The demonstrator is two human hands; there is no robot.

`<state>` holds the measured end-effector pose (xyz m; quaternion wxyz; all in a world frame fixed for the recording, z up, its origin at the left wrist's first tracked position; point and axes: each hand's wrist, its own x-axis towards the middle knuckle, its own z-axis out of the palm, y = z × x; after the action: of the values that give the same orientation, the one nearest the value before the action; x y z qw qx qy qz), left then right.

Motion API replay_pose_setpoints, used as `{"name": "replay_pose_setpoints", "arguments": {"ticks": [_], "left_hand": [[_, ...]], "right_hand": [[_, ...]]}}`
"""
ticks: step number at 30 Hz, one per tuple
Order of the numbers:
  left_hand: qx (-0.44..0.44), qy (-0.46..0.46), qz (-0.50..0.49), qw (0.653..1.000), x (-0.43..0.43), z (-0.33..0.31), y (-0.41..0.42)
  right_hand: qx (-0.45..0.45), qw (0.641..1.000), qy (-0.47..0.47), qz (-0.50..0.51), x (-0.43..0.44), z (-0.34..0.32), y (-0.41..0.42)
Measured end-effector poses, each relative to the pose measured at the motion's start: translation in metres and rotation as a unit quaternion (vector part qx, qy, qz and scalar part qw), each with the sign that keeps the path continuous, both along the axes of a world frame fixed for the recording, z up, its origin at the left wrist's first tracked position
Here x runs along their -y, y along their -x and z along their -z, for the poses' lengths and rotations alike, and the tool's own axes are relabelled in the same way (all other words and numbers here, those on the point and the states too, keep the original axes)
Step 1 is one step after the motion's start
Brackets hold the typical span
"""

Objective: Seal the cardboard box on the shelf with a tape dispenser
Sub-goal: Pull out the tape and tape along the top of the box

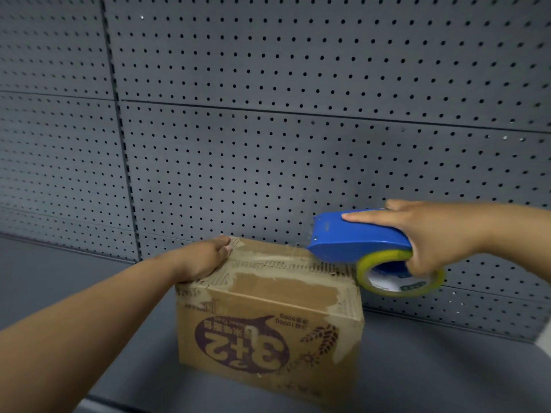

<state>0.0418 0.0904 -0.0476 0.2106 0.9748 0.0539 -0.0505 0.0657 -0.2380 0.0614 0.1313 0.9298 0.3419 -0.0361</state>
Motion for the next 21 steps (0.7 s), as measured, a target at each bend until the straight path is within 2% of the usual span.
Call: {"name": "replay_pose_setpoints", "arguments": {"ticks": [14, 21], "left_hand": [[-0.001, 0.009, -0.014, 1.000, 0.006, -0.001, 0.000], [0.021, -0.079, -0.015, 0.997, 0.014, -0.005, 0.005]], "right_hand": [[-0.076, 0.991, -0.099, 0.040, 0.087, 0.023, -0.005], [-0.083, 0.991, -0.087, 0.051, 0.085, 0.045, -0.008]]}}
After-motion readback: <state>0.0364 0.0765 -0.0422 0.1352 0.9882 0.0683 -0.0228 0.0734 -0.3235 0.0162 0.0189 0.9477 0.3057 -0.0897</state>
